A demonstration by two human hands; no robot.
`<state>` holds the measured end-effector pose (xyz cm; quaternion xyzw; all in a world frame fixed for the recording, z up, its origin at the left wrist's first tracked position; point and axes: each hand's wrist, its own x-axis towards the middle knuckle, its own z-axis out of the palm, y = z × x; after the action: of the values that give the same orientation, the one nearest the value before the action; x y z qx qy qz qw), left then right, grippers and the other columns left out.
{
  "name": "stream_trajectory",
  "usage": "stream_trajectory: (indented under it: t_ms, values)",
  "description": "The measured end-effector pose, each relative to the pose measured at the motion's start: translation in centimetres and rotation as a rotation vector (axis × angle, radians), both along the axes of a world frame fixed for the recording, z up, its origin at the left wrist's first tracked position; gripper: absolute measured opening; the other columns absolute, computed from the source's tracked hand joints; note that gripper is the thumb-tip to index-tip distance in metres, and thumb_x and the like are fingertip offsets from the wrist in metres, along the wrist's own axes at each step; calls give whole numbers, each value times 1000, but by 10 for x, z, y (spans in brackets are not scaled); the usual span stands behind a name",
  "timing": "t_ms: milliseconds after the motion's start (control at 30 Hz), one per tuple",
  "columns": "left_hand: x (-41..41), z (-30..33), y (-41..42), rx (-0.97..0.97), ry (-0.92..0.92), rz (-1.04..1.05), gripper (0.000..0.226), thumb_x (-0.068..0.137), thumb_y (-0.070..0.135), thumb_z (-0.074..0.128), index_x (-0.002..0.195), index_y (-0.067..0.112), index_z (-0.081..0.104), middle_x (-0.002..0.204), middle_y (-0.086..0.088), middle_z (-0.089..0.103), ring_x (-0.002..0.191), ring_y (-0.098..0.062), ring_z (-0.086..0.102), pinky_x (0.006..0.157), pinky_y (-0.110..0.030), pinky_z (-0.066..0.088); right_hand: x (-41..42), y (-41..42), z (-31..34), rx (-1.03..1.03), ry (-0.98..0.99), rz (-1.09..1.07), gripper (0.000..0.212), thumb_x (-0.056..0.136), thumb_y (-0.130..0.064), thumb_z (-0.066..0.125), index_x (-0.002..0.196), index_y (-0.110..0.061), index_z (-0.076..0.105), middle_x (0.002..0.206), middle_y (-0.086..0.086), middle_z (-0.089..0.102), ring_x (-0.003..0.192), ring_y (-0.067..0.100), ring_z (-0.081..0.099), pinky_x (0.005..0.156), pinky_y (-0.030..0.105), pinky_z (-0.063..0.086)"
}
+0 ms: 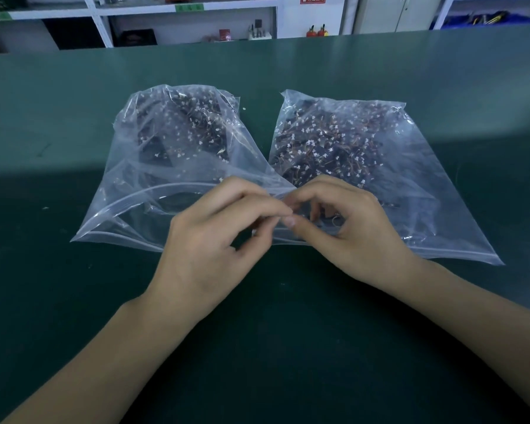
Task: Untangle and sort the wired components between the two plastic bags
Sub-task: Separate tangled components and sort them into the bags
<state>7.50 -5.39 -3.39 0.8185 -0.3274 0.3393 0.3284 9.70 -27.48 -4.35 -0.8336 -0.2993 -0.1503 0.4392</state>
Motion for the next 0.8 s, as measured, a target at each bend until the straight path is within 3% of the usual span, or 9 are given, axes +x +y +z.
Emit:
stream_trajectory:
  t_ms: [133, 233, 333, 433, 500, 600, 800]
  values:
    - [-1, 1, -1, -35, -13, -13, 15, 95, -4, 75, 103, 8, 81, 100, -3, 69, 90, -7, 66, 83, -19, 51, 3, -2, -1, 142, 108, 18, 17, 94, -25, 78, 109, -16, 76, 95, -3, 73, 77, 23, 62, 70, 26, 47]
    - [-2, 1, -2, -51, -23, -31, 12, 95, -3, 76, 102, 6, 81, 98, -5, 70, 87, -12, 68, 79, -23, 54, 3, -2, -3, 93, 50, 79, 9, 96, -20, 77, 102, -13, 79, 96, -4, 73, 82, 24, 64, 72, 33, 50]
    - [-3, 1, -2, -71, -35, -25, 9, 96, 2, 77, 104, 5, 79, 101, -5, 69, 90, -10, 69, 80, -25, 58, 2, -1, -4, 111, 16, 89, 7, 96, -19, 77, 99, -12, 79, 93, -2, 74, 82, 25, 64, 73, 31, 49]
    - [-3, -1, -1, -126, 44, 32, 13, 97, 14, 80, 108, 9, 77, 103, -1, 69, 88, -11, 71, 78, -24, 59, 2, -1, -2, 137, -4, 72, 3, 97, -17, 77, 98, -14, 78, 89, 5, 71, 78, 26, 62, 70, 35, 48]
    - [-1, -3, 1, -145, 87, 62, 9, 98, 18, 79, 101, 11, 76, 94, 4, 69, 84, -12, 69, 72, -25, 57, 2, -1, 0, 153, -3, 64, 4, 98, -16, 77, 96, -13, 78, 87, 6, 69, 78, 26, 61, 69, 37, 48]
    - [2, -4, 4, -126, 117, 74, 13, 100, 22, 77, 92, 12, 74, 88, 8, 65, 80, -14, 67, 65, -28, 54, 2, -1, 0, 136, -7, 47, 5, 98, -16, 77, 95, -11, 78, 87, 7, 69, 79, 26, 61, 69, 34, 48]
    - [2, -5, 2, -91, 156, 66, 15, 102, 27, 73, 94, 15, 73, 90, 12, 64, 82, -15, 66, 65, -34, 54, 0, 1, 1, 134, 2, 30, 7, 97, -17, 75, 96, -11, 77, 89, 3, 70, 78, 24, 61, 71, 28, 46]
